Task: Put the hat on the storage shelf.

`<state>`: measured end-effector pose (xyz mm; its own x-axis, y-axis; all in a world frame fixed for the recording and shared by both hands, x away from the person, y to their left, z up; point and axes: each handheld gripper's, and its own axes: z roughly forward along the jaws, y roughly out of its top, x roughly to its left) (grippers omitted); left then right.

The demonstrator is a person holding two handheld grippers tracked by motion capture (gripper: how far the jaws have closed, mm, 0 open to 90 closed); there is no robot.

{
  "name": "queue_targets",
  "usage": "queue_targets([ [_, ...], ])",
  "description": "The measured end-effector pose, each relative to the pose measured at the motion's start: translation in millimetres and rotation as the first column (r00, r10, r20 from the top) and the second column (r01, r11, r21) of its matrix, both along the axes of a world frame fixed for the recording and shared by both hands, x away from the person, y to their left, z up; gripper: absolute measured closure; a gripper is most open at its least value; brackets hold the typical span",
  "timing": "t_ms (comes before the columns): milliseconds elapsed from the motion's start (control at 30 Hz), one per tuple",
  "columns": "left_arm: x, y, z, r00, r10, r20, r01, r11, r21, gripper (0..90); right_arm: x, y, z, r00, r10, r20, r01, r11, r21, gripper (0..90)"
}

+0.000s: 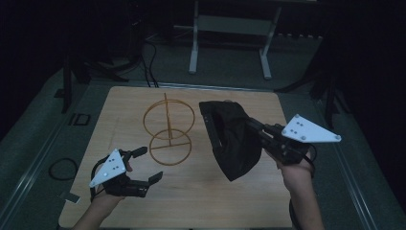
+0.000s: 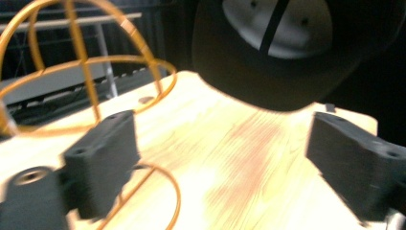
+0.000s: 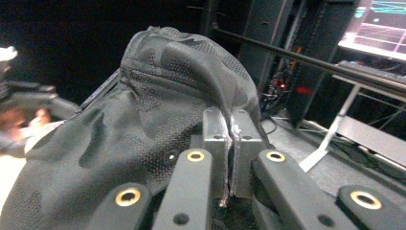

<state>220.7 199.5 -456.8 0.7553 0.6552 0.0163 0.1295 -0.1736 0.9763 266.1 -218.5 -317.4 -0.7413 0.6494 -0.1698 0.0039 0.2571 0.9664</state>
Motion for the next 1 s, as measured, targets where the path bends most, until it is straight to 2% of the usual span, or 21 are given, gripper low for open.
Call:
queue_targets([
  [67,0.1,3.1,-3.9,0.9999,0.012,-0.008,-0.012,0.9999,0.002,1.9,3.4,2.6,1.6,1.0000,0.001,-0.001,-0.001,1.0000,0.000,87.7],
  [100,-0.9,8.5,-12.2,0.9987,0.039,-0.032,-0.039,0.9992,0.002,1.9,7.1,5.3,3.1,1.0000,-0.005,0.000,0.005,1.0000,-0.002,87.7],
  [133,-1.9,11.1,-16.3,0.9983,0.047,-0.036,-0.047,0.9989,0.001,0.8,14.9,11.2,6.5,1.0000,-0.003,-0.003,0.003,1.0000,-0.002,87.7],
  [333,-10.7,22.7,-42.7,0.9929,0.109,-0.048,-0.110,0.9939,-0.011,0.5,34.7,32.7,16.5,0.9998,-0.017,0.009,0.017,0.9997,-0.017,87.7],
  [367,-11.5,24.7,-47.2,0.9921,0.111,-0.060,-0.112,0.9936,-0.019,0.5,38.2,37.1,17.8,0.9998,-0.019,0.009,0.019,0.9996,-0.020,87.7],
  [500,-14.1,31.1,-63.1,0.9872,0.144,-0.068,-0.146,0.9889,-0.026,0.6,50.3,58.5,21.3,0.9998,-0.018,0.006,0.019,0.9985,-0.052,87.7],
  [567,-14.1,33.2,-66.6,0.9856,0.156,-0.065,-0.156,0.9877,-0.008,0.6,55.2,70.4,22.0,0.9999,-0.010,0.000,0.010,0.9975,-0.069,87.7],
  [700,-13.6,36.1,-70.0,0.9854,0.158,-0.062,-0.160,0.9869,-0.022,0.6,62.5,94.9,20.3,0.9994,0.028,-0.020,-0.030,0.9939,-0.106,87.6],
  [733,-13.4,36.3,-70.6,0.9858,0.156,-0.063,-0.157,0.9875,-0.014,0.6,63.8,98.8,19.4,0.9991,0.036,-0.023,-0.038,0.9929,-0.113,87.6],
  [1000,-12.5,33.4,-76.4,0.9856,0.155,-0.068,-0.155,0.9879,-0.002,0.7,77.3,137.2,5.8,0.9906,0.105,-0.088,-0.117,0.9814,-0.152,87.5],
])
